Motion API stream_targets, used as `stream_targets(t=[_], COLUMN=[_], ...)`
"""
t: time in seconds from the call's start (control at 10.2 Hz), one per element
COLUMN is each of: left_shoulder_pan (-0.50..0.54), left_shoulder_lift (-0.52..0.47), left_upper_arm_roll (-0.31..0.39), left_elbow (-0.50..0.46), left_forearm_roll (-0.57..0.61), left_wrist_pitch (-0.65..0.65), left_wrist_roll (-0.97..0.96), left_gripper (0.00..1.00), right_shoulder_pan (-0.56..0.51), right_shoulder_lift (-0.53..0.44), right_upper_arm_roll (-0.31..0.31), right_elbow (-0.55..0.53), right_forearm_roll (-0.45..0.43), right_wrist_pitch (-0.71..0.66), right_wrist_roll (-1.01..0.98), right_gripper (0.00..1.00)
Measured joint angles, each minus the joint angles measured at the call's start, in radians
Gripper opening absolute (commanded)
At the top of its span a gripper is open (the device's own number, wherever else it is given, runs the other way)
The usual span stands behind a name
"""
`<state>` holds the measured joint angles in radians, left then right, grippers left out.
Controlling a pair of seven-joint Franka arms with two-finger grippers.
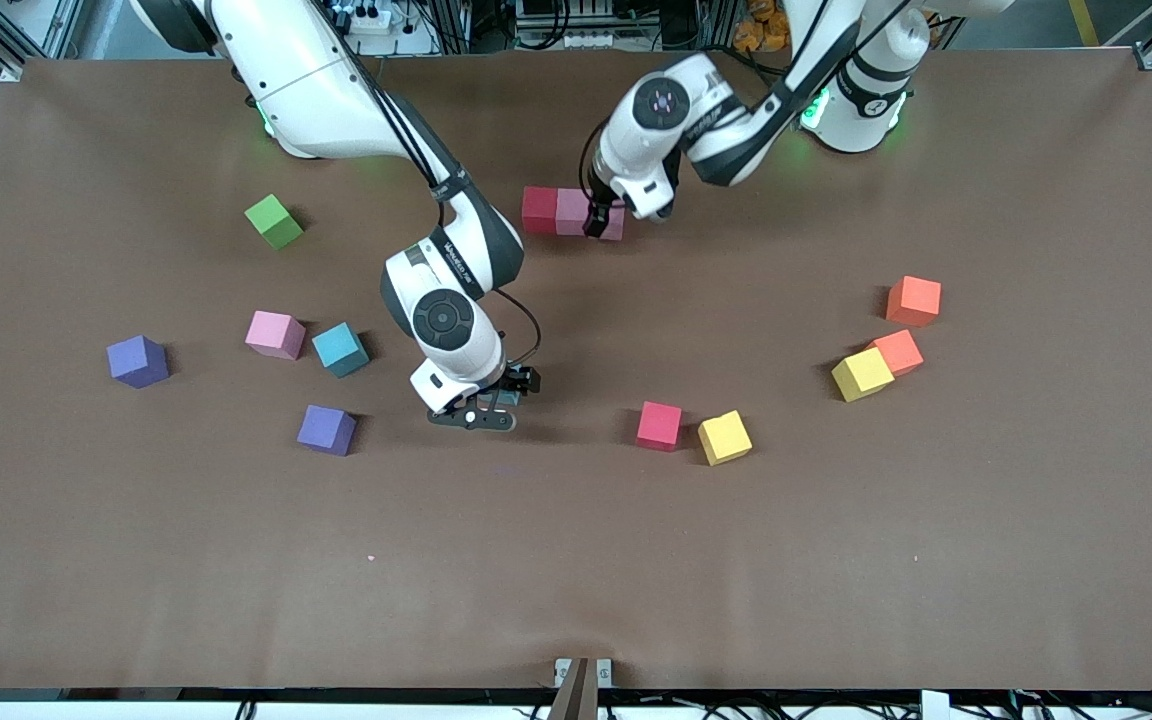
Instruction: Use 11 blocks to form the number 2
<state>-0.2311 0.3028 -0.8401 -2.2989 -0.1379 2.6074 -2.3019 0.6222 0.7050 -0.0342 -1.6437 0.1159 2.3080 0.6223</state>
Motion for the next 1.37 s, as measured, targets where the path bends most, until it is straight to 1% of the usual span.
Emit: stream_targets(t=[0.1, 0.2, 0.29, 0.39, 0.49, 0.59, 0.69, 0.78, 0.88, 0.98, 1.18, 1.27, 1.37], left_shoulder_pan=[0.041, 0.082, 0.123, 0.165, 0.212, 0.269, 0.316, 0.337, 0.340, 0.335, 0.278, 0.232, 0.195], left_shoulder_lift=[-0.071, -0.148, -0.211, -0.254, -0.276, -0.280, -0.275, -0.260, -0.229, -0.173, -0.014, 0.061, 0.114], left_upper_arm_roll=[-0.040, -0.058, -0.065, -0.066, -0.065, -0.062, -0.044, 0.000, 0.045, 0.082, 0.143, 0.188, 0.243], left_elbow=[0.013, 0.038, 0.082, 0.139, 0.190, 0.227, 0.252, 0.272, 0.298, 0.332, 0.413, 0.454, 0.487], left_forearm_roll=[0.000, 0.003, 0.005, 0.008, 0.016, 0.024, 0.034, 0.041, 0.064, 0.130, 0.340, 0.417, 0.443], left_wrist_pitch=[-0.081, -0.188, -0.310, -0.417, -0.475, -0.496, -0.502, -0.503, -0.503, -0.503, -0.502, -0.502, -0.502], left_wrist_roll=[0.000, 0.021, 0.100, 0.239, 0.409, 0.596, 0.785, 0.979, 1.156, 1.299, 1.440, 1.512, 1.614], left_gripper=[1.00, 1.00, 1.00, 1.00, 1.00, 1.00, 1.00, 1.00, 1.00, 1.00, 1.00, 1.00, 1.00], right_shoulder_pan=[0.001, 0.002, 0.003, 0.005, 0.006, 0.007, 0.008, 0.011, 0.022, 0.039, 0.080, 0.110, 0.147], right_shoulder_lift=[0.000, 0.000, 0.000, 0.001, 0.001, 0.000, 0.000, 0.000, -0.001, -0.008, -0.047, -0.067, -0.079], right_upper_arm_roll=[0.000, 0.001, 0.001, 0.001, 0.002, 0.002, 0.001, 0.002, 0.004, 0.005, 0.011, 0.012, 0.013], right_elbow=[-0.001, -0.002, -0.002, -0.003, -0.003, -0.003, -0.003, -0.002, 0.000, 0.002, 0.008, 0.009, 0.009], right_forearm_roll=[0.000, 0.000, 0.000, 0.000, 0.000, 0.000, -0.001, -0.001, -0.001, -0.001, -0.001, -0.001, -0.001], right_wrist_pitch=[0.000, 0.000, 0.000, 0.000, 0.000, -0.001, -0.001, -0.004, -0.009, -0.024, -0.071, -0.086, -0.092], right_wrist_roll=[0.001, 0.002, 0.002, 0.002, 0.002, 0.002, 0.002, 0.002, 0.002, 0.014, 0.071, 0.114, 0.159], right_gripper=[0.99, 0.48, 0.27, 0.26, 0.26, 0.26, 0.26, 0.26, 0.26, 0.26, 0.26, 0.26, 0.26])
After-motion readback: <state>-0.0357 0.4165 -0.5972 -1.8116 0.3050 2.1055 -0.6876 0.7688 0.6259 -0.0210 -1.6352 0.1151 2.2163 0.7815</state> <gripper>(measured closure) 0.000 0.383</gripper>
